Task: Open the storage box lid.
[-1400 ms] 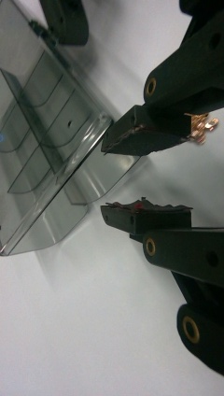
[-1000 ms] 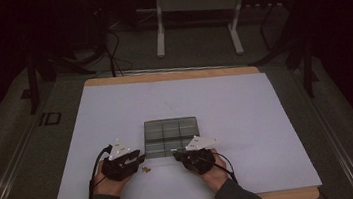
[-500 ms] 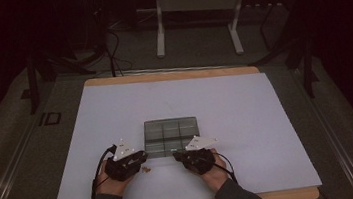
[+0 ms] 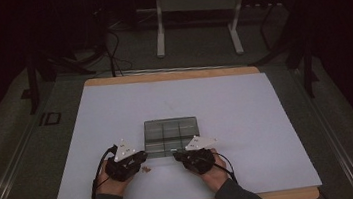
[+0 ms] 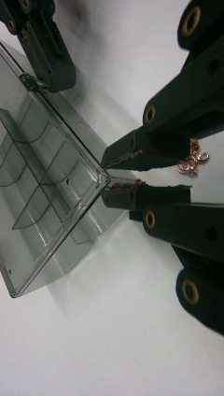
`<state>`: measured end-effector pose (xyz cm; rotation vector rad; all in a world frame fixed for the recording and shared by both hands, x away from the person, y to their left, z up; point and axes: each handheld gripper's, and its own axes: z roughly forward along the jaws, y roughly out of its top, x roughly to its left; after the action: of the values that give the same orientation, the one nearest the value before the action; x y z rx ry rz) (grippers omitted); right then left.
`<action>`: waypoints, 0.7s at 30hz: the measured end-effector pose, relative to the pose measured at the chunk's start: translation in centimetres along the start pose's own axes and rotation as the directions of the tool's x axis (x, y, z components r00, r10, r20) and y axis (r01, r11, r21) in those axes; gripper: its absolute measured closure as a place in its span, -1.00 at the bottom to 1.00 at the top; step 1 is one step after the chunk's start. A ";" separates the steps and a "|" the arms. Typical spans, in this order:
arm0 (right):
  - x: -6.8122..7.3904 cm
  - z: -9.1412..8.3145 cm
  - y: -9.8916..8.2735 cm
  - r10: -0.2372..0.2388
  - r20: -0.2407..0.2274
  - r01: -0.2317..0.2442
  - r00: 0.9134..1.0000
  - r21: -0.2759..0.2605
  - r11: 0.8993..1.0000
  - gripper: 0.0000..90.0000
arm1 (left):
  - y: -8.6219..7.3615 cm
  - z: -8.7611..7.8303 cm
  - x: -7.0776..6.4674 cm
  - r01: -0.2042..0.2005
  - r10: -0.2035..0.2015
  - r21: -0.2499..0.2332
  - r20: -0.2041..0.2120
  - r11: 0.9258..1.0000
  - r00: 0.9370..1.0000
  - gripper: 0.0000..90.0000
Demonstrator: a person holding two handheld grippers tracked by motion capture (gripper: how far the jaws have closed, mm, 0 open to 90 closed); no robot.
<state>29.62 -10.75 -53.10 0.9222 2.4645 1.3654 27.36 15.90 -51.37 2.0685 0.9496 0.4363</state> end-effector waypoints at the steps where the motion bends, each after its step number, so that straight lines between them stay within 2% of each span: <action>1: 0.0 0.0 0.0 -0.002 0.002 0.002 1.000 0.003 1.000 1.00 | 0.0 0.0 0.0 -0.001 0.001 0.000 -0.003 1.000 1.000 0.79; 21: -0.1 -0.4 0.1 -0.017 0.019 0.017 1.000 -0.008 1.000 1.00 | 0.2 0.0 -0.2 -0.007 0.007 -0.012 -0.008 1.000 1.000 0.69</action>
<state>29.58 -11.07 -52.75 0.9062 2.4454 1.3534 27.29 15.66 -51.25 2.0609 0.9425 0.4531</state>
